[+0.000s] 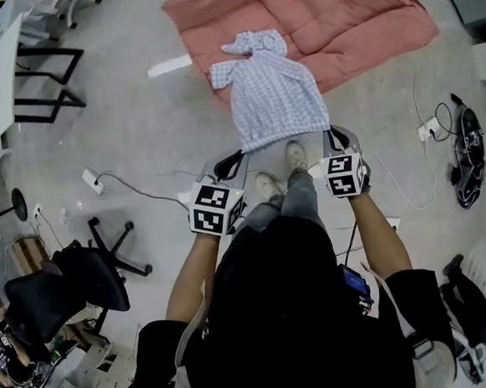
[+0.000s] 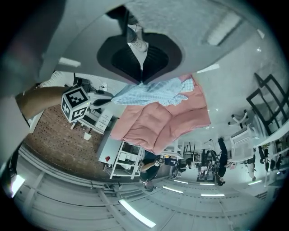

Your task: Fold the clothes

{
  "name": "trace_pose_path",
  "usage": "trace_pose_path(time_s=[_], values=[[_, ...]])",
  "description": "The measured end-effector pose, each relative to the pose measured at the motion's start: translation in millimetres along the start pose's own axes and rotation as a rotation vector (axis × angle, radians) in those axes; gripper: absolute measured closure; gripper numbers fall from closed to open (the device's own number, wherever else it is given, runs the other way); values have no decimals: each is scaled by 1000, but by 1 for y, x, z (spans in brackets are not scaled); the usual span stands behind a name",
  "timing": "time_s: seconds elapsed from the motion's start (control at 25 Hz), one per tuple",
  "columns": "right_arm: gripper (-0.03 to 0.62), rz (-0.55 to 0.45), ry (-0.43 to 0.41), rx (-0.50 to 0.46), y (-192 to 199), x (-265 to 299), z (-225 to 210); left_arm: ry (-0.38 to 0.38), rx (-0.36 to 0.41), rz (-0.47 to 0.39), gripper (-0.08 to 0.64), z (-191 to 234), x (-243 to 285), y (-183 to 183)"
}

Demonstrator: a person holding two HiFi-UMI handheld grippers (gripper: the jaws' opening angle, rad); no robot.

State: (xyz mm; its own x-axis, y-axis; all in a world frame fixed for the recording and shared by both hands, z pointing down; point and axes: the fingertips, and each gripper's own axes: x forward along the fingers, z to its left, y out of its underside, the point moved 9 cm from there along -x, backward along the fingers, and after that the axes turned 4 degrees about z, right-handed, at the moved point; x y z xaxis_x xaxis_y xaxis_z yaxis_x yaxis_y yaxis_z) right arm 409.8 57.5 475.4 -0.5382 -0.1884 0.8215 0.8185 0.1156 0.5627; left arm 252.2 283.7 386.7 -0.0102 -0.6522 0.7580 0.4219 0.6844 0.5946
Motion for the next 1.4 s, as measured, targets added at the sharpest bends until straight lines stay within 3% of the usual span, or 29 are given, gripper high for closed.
trace_pose_path(time_s=[0.32, 0.52, 0.68, 0.76, 0.92, 1.04, 1.12, 1.4], values=[[574, -66, 26, -71, -25, -39, -14, -28, -46, 20, 537, -16, 3, 35], [575, -94, 67, -307, -29, -51, -27, -75, -93, 5, 537, -41, 11, 49], [575, -90, 38, -445, -31, -52, -43, -148, -164, -23, 537, -64, 20, 52], [574, -78, 7, -531, -27, -52, -49, -197, -223, -43, 537, -74, 25, 57], [574, -95, -32, -805, -11, -49, -48, -307, -412, -117, 537, -92, 30, 73], [574, -114, -45, -1006, 3, -47, -44, -335, -582, -187, 537, -104, 31, 92], [574, -123, -62, -1090, 9, -45, -42, -350, -657, -198, 537, -110, 36, 107], [574, -91, -138, -1120, 30, -28, -49, -400, -621, -153, 535, -123, 58, 124]])
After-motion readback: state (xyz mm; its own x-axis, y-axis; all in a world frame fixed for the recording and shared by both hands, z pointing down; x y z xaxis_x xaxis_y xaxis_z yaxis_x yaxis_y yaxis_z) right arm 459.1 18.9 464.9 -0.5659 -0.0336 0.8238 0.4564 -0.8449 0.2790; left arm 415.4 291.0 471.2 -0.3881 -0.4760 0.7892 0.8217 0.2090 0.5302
